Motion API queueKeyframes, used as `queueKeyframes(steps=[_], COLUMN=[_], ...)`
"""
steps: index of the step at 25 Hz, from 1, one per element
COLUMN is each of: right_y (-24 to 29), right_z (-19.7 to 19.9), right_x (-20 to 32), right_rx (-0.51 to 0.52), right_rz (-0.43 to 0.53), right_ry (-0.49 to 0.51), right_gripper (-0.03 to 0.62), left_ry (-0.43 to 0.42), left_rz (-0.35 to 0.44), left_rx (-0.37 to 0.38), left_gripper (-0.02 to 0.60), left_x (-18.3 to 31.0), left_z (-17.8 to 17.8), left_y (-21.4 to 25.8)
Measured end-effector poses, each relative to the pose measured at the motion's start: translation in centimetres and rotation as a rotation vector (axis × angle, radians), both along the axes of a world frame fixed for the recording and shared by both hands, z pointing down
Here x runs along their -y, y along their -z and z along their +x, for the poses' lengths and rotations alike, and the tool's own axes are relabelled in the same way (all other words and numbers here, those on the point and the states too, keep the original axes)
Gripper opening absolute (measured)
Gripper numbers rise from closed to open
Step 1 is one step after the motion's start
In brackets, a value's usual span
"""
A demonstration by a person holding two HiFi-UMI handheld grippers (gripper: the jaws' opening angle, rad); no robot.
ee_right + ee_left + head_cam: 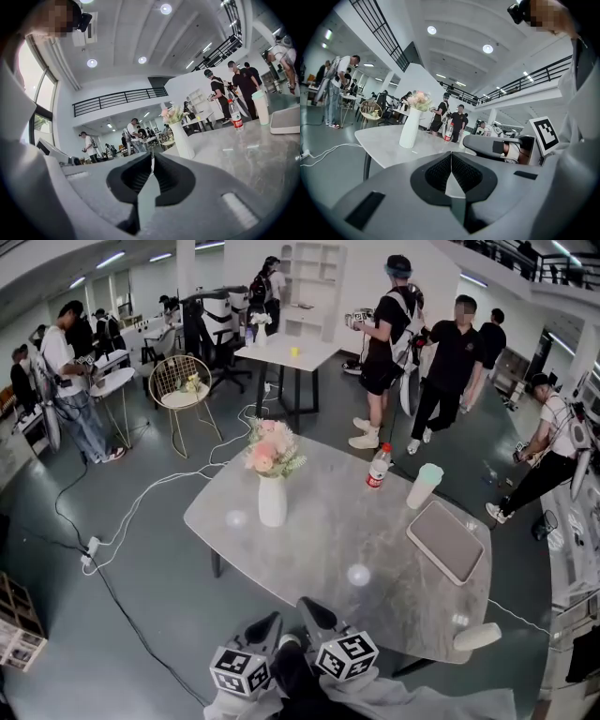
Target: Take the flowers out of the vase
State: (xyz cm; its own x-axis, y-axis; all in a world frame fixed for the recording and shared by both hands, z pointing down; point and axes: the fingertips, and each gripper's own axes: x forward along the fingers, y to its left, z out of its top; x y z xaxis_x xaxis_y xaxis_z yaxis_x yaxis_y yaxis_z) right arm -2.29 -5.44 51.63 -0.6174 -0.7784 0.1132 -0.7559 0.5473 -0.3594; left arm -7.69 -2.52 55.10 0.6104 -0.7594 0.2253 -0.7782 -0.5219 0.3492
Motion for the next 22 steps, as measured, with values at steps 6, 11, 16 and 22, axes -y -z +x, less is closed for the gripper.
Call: queueKeyframes(steps=[6,11,16,22], right_y=[0.6,1.0,1.5,1.2], right_z=[0.1,0.2,0.4,-0.3], right_x=[4.5,8.4,12.4,16.8], right_rx=[0.001,0.004,0.009,0.012], right_rz=[0.012,0.020,0.037,0.038], right_ry=[-0.024,-0.047,-0.078,-0.090], right_gripper=[0.014,0.014,0.014,0.014], left_ry=[-0.006,-0.030,-0.024,-0.036], left_rz=[0.007,0.018,0.011,-0.006], left_rx=[-0.004,0.008,0.018,0.028], left_gripper=[0.003,0.003,0.003,0.003], left_x=[4.9,8.7,12.4,17.0], left_z=[-0.5,-0.5,-1.7,-2.7], left_y=[0.5,0.9,0.5,-0.2])
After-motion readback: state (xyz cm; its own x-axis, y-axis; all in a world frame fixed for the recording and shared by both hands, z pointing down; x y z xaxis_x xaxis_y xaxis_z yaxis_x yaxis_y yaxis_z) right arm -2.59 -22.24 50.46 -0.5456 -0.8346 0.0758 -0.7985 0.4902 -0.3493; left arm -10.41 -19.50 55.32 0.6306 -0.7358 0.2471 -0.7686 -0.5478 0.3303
